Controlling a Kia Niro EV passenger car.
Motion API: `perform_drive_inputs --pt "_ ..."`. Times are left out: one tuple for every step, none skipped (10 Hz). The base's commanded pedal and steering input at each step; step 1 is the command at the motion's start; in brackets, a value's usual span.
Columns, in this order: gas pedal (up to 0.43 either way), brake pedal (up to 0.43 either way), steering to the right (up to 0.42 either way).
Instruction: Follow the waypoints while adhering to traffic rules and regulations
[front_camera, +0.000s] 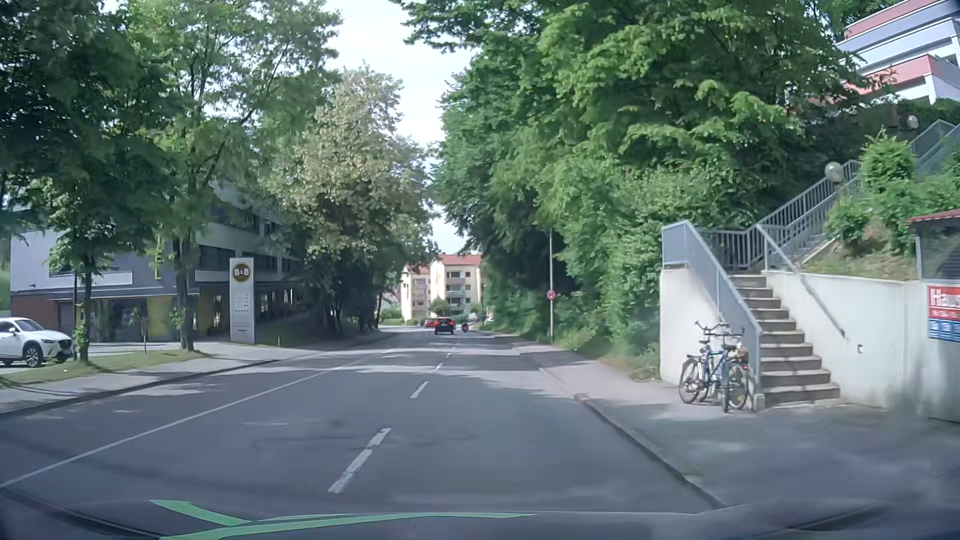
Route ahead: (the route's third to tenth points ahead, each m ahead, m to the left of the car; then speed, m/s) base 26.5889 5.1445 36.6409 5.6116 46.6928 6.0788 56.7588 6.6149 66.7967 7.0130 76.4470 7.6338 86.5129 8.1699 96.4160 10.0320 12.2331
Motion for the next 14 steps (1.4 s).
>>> perform_drive_inputs --pt "0.028 0.000 -0.001" --pt "0.028 0.000 -0.001" --pt "0.028 0.000 -0.001" --pt "0.028 0.000 -0.001" --pt "0.028 0.000 -0.001" --pt "0.028 0.000 0.000" --pt "0.028 0.000 0.000" --pt "0.028 0.000 0.000" --pt "0.028 0.000 0.000" --pt "0.028 0.000 0.000" --pt "0.028 0.000 0.000" --pt "0.028 0.000 0.000" --pt "0.028 0.000 0.000" --pt "0.028 0.000 -0.001"
